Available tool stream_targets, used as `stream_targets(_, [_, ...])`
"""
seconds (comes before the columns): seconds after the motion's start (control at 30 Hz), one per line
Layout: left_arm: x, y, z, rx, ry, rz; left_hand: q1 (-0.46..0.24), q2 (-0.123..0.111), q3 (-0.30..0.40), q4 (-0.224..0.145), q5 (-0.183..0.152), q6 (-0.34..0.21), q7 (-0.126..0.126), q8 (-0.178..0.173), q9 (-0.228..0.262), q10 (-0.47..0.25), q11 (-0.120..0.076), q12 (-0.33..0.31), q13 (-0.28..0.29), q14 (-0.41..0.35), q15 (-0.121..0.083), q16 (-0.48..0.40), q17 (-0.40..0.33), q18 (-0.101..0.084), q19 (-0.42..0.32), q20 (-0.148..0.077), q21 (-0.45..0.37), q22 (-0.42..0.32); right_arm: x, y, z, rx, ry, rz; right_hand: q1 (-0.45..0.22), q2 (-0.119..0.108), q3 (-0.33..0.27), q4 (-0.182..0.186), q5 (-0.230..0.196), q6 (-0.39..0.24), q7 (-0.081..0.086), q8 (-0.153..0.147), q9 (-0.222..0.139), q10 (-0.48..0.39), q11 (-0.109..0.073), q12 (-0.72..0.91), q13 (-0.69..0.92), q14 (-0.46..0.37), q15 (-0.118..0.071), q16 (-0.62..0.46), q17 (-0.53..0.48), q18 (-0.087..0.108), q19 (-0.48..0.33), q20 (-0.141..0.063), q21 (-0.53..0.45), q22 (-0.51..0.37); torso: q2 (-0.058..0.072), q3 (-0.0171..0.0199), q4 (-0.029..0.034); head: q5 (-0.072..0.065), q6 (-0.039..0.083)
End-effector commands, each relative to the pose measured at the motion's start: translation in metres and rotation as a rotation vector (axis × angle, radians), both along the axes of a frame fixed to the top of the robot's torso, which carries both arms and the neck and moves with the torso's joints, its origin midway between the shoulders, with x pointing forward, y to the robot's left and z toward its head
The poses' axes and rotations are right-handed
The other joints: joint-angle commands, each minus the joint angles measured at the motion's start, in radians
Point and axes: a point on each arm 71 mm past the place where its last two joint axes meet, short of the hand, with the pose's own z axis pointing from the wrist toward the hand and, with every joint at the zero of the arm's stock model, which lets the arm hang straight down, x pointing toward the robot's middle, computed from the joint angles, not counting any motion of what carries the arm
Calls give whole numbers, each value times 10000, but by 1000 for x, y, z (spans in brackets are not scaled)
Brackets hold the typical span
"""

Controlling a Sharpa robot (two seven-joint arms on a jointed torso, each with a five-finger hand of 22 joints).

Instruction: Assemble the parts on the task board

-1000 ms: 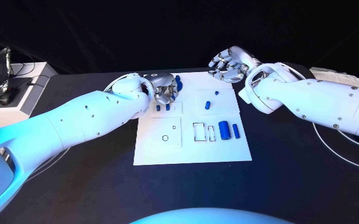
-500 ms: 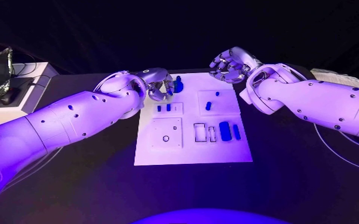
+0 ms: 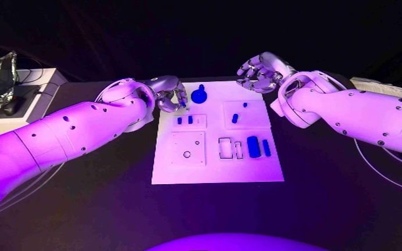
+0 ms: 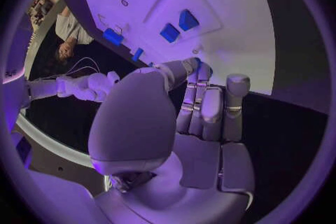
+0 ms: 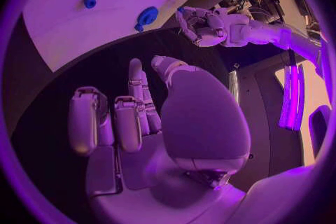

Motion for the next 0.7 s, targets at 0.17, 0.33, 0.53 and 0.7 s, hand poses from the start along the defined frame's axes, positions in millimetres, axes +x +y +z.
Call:
stream_targets(0.17, [2,-2,-5,89,129,38,-140,9,-20,-42,-17,74,-8,-80,19,66,12,-58,-4,42,28,5,1,-121,55,37,36,11,-1,2,0,-90,-38,181,4,-107,57,-25,55,22,37,63,17,43,-20,-101,-52,624,31,25,765,30,281,-24,-3,1231,21,5,-22,6,-16])
stream_targets(0.33, [3,-4,-8,111,111,76,-149,11,-21,-39,-19,79,-7,-83,22,76,12,-70,-3,48,28,8,12,-122,58,38,39,15,-1,2,0,-91,-35,190,4,-107,57,-25,55,22,37,63,17,43,-20,-101,-52,624,31,25,765,30,281,-24,-3,1231,10,19,-21,-8,-33])
stream_targets(0.53, [3,-6,-10,128,156,35,-154,15,-22,-38,-20,84,-7,-85,24,86,11,-79,-1,49,28,8,11,-124,66,38,45,26,-1,2,0,-95,-32,189,4,-107,57,-25,55,22,37,63,17,43,-20,-101,-52,624,31,25,765,30,281,-24,-3,1231,7,23,-4,-21,-65])
stream_targets(0.7, [2,-8,-10,140,212,-33,-154,15,-22,-38,-20,84,-7,-85,24,86,11,-79,-1,49,28,8,11,-124,66,38,45,26,-1,3,0,-95,-33,192,4,-107,57,-25,55,22,37,63,17,43,-20,-101,-52,624,31,25,765,30,281,-24,-3,1231,0,17,0,-23,-91])
